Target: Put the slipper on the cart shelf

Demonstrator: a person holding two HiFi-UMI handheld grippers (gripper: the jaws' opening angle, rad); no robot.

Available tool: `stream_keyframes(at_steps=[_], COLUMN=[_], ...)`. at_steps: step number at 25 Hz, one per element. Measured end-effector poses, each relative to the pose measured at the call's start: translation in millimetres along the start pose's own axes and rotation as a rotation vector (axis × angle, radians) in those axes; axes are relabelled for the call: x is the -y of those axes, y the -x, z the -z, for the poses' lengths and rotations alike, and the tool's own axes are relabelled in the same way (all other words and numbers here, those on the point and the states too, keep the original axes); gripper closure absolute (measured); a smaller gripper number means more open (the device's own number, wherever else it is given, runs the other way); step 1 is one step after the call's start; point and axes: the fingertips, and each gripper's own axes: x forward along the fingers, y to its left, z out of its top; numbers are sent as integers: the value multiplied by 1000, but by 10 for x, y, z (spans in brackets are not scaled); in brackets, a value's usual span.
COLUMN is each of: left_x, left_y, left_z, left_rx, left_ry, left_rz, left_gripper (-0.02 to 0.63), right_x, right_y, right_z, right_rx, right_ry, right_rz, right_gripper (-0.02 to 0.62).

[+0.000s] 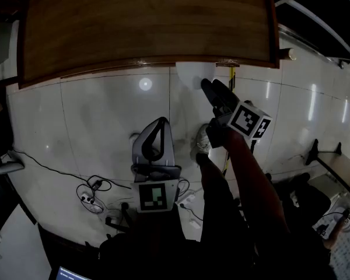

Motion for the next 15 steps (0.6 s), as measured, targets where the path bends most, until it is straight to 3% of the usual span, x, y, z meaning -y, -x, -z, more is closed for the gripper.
stream_keyframes(at_steps=[4,9,15], left_x=[-16,-28,-49], left_y=[45,94,128], left_z=[42,84,112], left_rx=[-8,-22,-32], left_ry=[-3,2,-6], left_rz=[-3,-5,-2], left_gripper=[595,595,594], right_x=[44,90,102], right_y=[-229,-467,-594], right_z=[26,32,59], right_rx=[-22,-33,-15], right_ry=[-174,-311,-343], right_rz=[-48,-86,-65], right_gripper=[325,330,442])
